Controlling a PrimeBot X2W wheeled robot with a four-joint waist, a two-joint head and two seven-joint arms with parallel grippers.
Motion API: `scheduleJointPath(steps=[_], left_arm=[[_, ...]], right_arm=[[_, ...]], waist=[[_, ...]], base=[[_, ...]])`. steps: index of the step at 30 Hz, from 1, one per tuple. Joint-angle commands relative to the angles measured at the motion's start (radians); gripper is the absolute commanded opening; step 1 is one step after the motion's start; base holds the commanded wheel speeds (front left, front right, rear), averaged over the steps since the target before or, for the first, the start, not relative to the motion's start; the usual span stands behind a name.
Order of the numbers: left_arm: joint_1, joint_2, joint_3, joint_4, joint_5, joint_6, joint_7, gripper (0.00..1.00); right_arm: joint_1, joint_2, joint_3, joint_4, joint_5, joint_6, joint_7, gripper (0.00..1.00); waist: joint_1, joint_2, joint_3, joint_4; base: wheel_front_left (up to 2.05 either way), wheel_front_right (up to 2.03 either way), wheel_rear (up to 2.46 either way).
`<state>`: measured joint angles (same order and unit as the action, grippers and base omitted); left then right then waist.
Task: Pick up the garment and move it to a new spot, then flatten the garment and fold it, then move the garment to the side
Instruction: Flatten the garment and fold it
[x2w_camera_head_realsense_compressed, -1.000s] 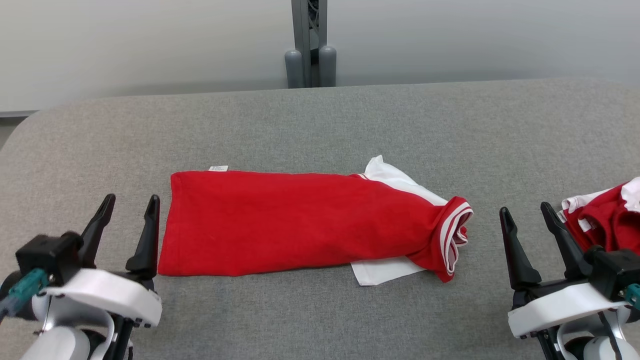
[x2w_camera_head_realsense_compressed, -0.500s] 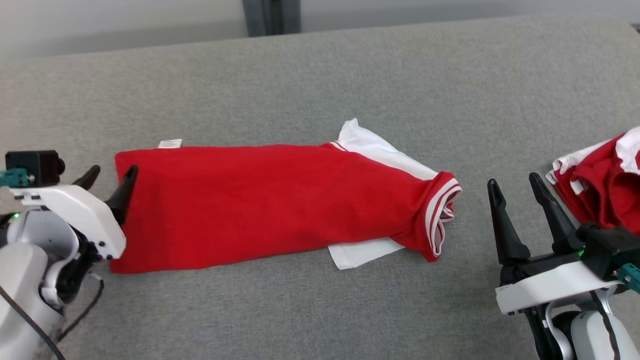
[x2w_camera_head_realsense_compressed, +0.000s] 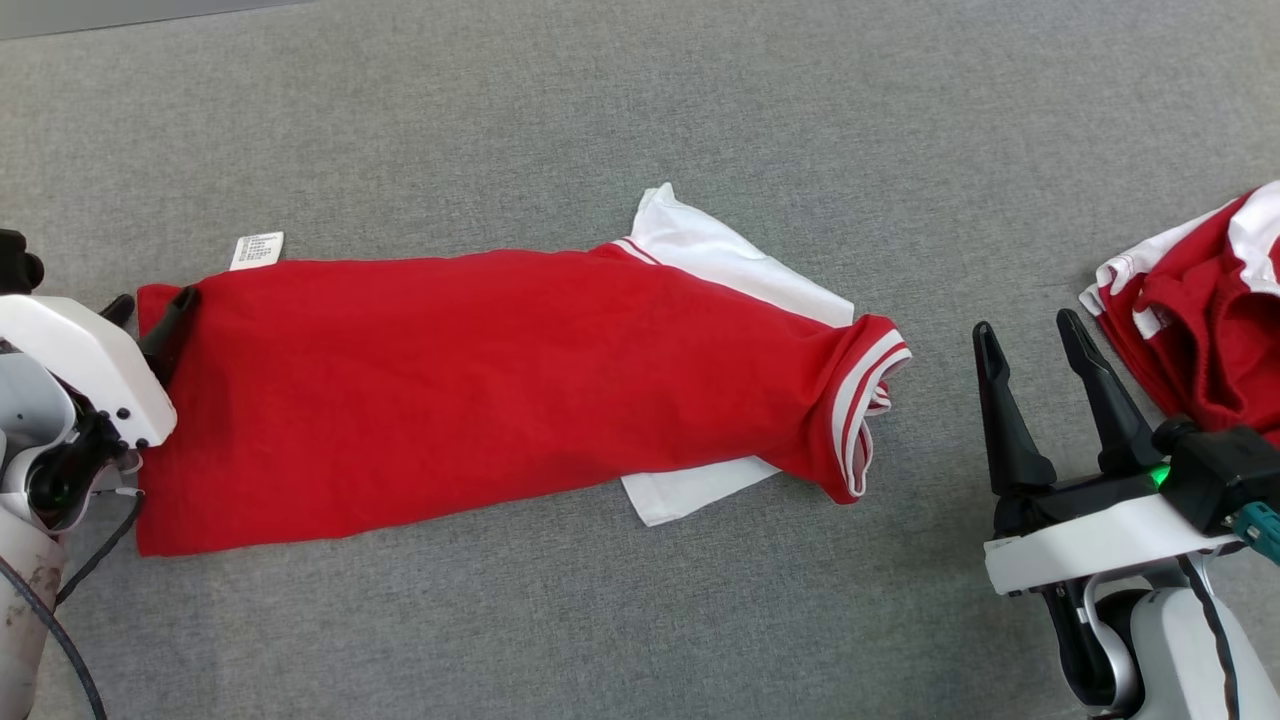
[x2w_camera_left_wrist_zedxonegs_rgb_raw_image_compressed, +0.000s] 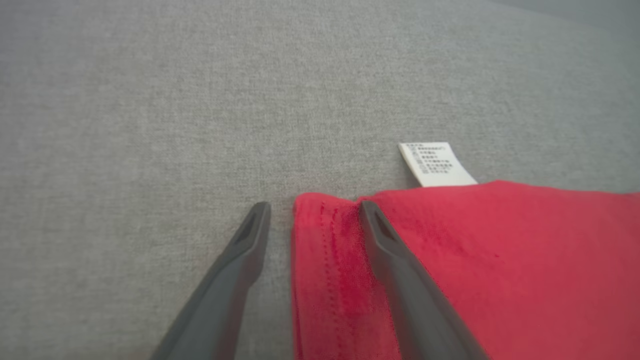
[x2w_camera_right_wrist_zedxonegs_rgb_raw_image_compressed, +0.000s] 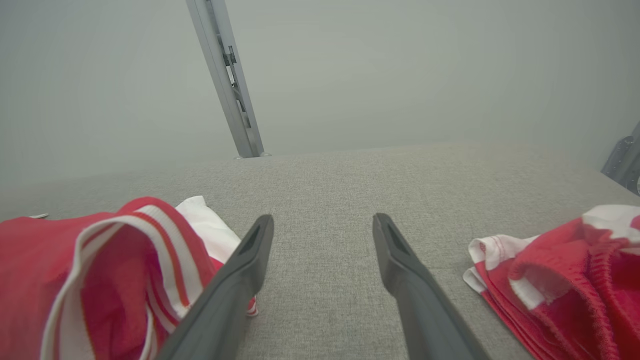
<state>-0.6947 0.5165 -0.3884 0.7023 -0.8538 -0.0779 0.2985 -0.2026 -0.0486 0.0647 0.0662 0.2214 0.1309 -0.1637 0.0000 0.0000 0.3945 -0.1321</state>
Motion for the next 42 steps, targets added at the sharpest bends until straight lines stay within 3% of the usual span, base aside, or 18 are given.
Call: scheduleJointPath(steps=[1,16,22,29,37,42], left_arm=[[-0.005,-0.005,-0.006,0.013,-0.002,-0.010,0.000,0.00],[0.015,0.002,-0.028,-0.109,0.024,-0.034,-0.125,0.00],[0.196,0.003,-0.013,-0.281,0.010,0.018,-0.208,0.00],[0.423,-0.033,-0.004,-0.450,-0.023,0.093,-0.273,0.00],[0.546,-0.067,-0.010,-0.479,-0.058,0.129,-0.284,0.00],[0.587,-0.057,0.018,-0.459,-0.073,0.148,-0.311,0.00]], right_arm=[[-0.012,-0.005,-0.006,0.004,0.007,0.000,-0.010,1.00],[-0.013,-0.005,-0.036,0.010,-0.012,0.000,-0.002,1.00],[0.010,-0.005,-0.062,-0.004,-0.019,0.000,0.008,1.00],[0.033,-0.005,-0.094,-0.035,-0.039,0.000,0.039,1.00],[0.055,-0.005,-0.108,-0.082,-0.056,0.000,0.082,1.00],[0.075,-0.005,-0.121,-0.098,-0.056,0.000,0.097,1.00]], waist=[[0.0000,0.0000,0.000,0.004],[0.0000,0.0000,-0.028,0.055],[0.0000,0.0000,-0.052,0.085],[0.0000,0.0000,-0.079,0.138],[0.0000,0.0000,-0.106,0.174],[0.0000,0.0000,-0.121,0.178]], base=[[0.00,0.00,0.00],[0.00,0.00,0.00],[0.00,0.00,0.00],[0.00,0.00,0.00],[0.00,0.00,0.00],[0.00,0.00,0.00]])
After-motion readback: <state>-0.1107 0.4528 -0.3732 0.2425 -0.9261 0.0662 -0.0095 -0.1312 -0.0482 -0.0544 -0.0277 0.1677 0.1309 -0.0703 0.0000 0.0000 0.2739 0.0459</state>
